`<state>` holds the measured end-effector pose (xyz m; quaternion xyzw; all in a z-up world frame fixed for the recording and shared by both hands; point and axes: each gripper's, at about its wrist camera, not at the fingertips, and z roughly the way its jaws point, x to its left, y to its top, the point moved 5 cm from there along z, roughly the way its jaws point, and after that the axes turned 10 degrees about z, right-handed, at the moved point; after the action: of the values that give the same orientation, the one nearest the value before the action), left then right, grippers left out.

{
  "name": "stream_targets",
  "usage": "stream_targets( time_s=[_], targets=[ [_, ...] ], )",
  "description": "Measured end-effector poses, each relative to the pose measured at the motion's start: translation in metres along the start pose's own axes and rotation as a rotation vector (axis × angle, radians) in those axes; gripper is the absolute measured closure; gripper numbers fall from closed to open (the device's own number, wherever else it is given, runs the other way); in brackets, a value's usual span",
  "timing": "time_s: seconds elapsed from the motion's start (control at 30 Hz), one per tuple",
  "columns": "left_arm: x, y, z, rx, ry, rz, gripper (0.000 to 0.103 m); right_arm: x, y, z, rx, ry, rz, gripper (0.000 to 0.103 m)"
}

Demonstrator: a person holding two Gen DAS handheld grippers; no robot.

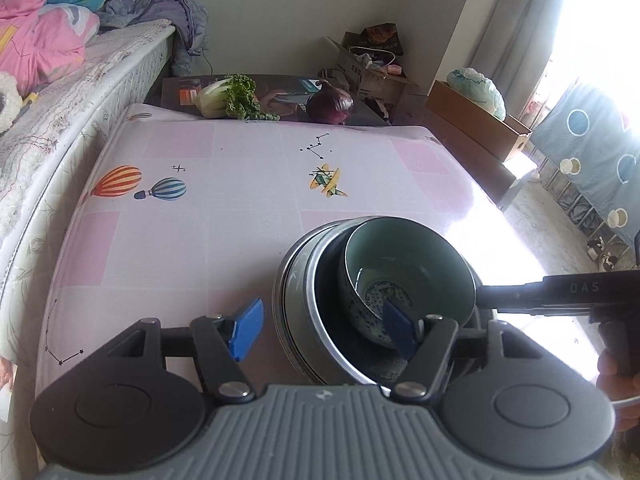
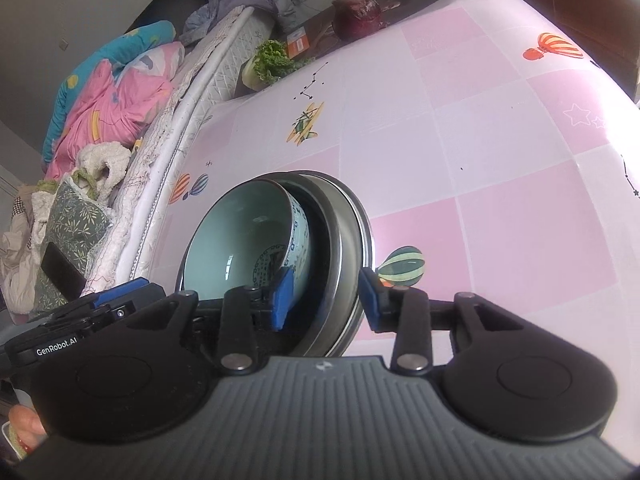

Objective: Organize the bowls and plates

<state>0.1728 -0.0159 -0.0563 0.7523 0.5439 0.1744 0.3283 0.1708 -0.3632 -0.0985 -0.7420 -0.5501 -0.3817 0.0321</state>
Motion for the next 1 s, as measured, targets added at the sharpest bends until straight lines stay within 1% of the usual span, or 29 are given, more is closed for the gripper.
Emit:
stream_targets(
  time_s=[0.07, 0.13, 0.17, 0.23, 0.3, 0.37, 0.4, 0.43, 0.53, 0.63, 0.73, 0.83, 0.93, 1.0],
  targets=[
    [-0.001, 0.001, -0.012, -0.027, 0.024, 0.006, 0.028, -0.001, -0.003, -0.012, -0.042, -0.001, -0.010, 0.052],
    [-0.002, 0.002, -0.025, -0.059, 0.047, 0.012, 0.020, 0.000, -0.006, -0.026, -0.085, -0.006, -0.027, 0.051],
    [-0.003, 0.002, -0.035, -0.082, 0.063, 0.020, 0.018, 0.002, -0.009, -0.034, -0.113, -0.006, -0.042, 0.049],
    [-0.005, 0.002, -0.052, -0.118, 0.097, 0.035, 0.010, 0.006, -0.018, -0.058, -0.193, -0.005, -0.092, 0.042],
    [-0.008, -0.001, -0.069, -0.153, 0.141, 0.052, 0.004, 0.010, -0.029, -0.081, -0.273, -0.034, -0.148, 0.020],
    [-0.012, -0.003, -0.083, -0.176, 0.167, 0.065, 0.000, 0.015, -0.040, -0.099, -0.357, -0.086, -0.210, 0.012],
    [-0.015, -0.005, -0.089, -0.181, 0.169, 0.065, 0.000, 0.016, -0.047, -0.111, -0.405, -0.121, -0.240, 0.006],
    [-0.016, -0.007, -0.093, -0.182, 0.164, 0.061, 0.000, 0.018, -0.053, -0.119, -0.445, -0.154, -0.260, 0.002],
    [-0.022, -0.016, -0.101, -0.186, 0.134, 0.042, 0.000, 0.022, -0.073, -0.142, -0.560, -0.227, -0.313, 0.001],
    [-0.025, -0.028, -0.102, -0.165, 0.139, 0.025, 0.000, 0.027, -0.092, -0.156, -0.629, -0.284, -0.352, 0.001],
    [-0.027, -0.041, -0.099, -0.129, 0.156, 0.024, 0.000, 0.031, -0.109, -0.160, -0.648, -0.325, -0.390, 0.001],
    [-0.029, -0.054, -0.099, -0.114, 0.146, 0.015, 0.000, 0.034, -0.128, -0.159, -0.650, -0.378, -0.417, 0.001],
    [-0.030, -0.065, -0.101, -0.107, 0.154, 0.014, 0.000, 0.031, -0.144, -0.159, -0.664, -0.391, -0.415, 0.001],
    [-0.032, -0.070, -0.103, -0.095, 0.180, 0.020, 0.000, 0.031, -0.154, -0.159, -0.670, -0.404, -0.420, 0.001]
  ],
)
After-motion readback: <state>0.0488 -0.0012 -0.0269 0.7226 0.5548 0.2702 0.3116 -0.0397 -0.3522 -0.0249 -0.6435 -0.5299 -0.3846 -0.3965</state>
